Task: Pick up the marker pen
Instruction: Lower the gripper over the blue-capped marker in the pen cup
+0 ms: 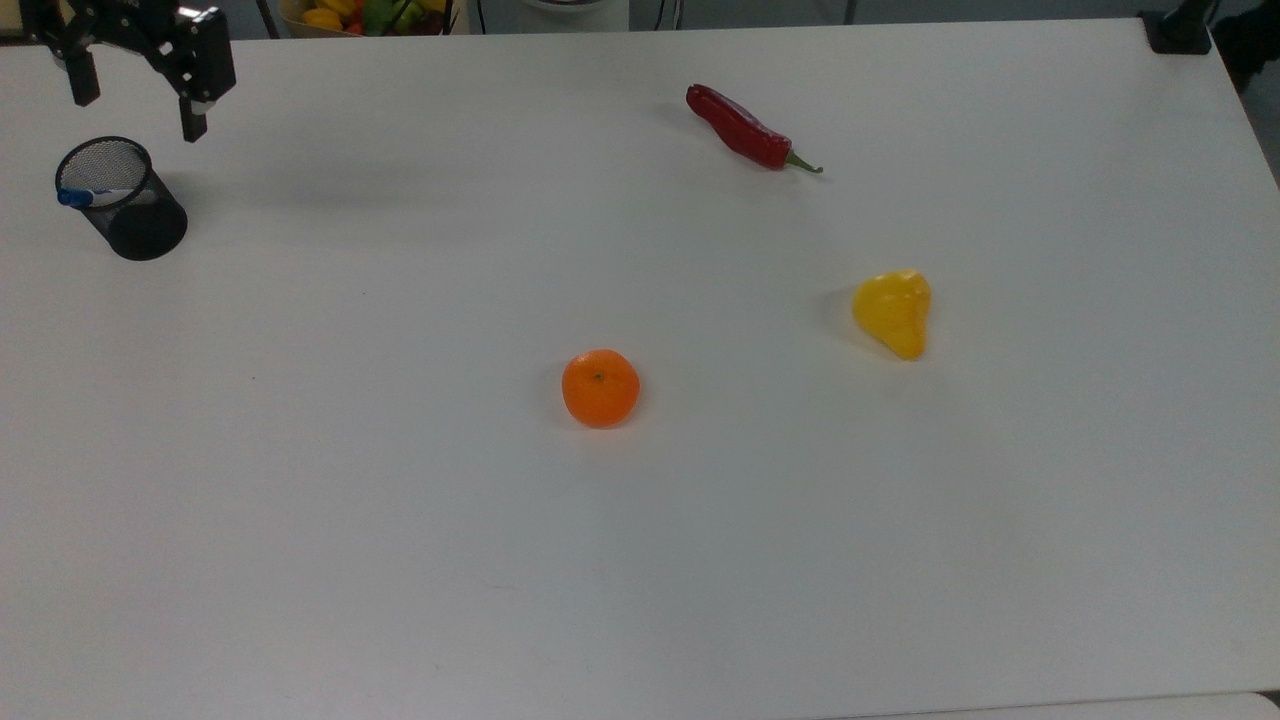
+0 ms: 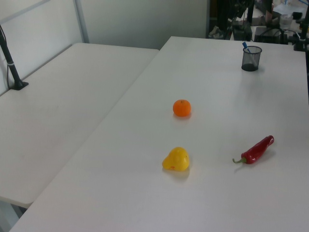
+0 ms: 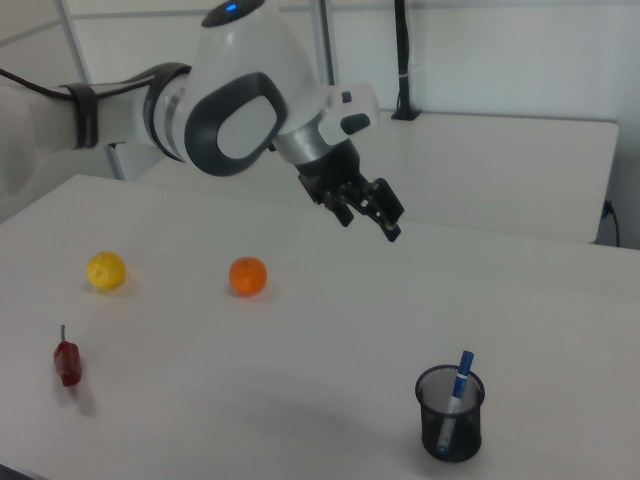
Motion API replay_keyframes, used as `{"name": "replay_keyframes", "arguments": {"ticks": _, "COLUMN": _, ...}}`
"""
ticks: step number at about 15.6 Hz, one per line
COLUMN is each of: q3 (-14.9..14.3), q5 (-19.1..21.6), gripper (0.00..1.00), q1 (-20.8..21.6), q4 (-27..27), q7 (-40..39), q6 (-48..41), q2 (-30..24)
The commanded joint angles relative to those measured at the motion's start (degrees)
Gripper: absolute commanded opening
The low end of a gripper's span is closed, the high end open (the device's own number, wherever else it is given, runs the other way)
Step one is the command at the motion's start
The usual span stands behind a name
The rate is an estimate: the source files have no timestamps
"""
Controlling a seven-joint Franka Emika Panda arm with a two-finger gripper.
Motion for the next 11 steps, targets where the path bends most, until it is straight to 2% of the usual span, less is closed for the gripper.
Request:
{"name": "replay_keyframes", "arguments": {"ticks": 1, "q3": -1.28, "q5": -0.65, "gripper": 0.75, "q1": -0.63, "q4": -3.82, "q7": -0.68, "q6": 7.33, "q2": 0.44}}
{"name": "replay_keyframes", "arguments": {"ticks": 5, "q3": -4.08, "q5": -0.74, "gripper": 0.56, "q1": -1.17, "q4": -4.8, "q7": -0.94, "q6": 9.36, "q2": 1.32}}
{"name": "replay_keyframes", "arguments": {"ticks": 11, "q3": -8.74, "q5": -1.35, "gripper": 0.54, "q1": -1.17, "q4": -7.96, "q7": -1.12, "q6": 15.86, "q2": 3.33}}
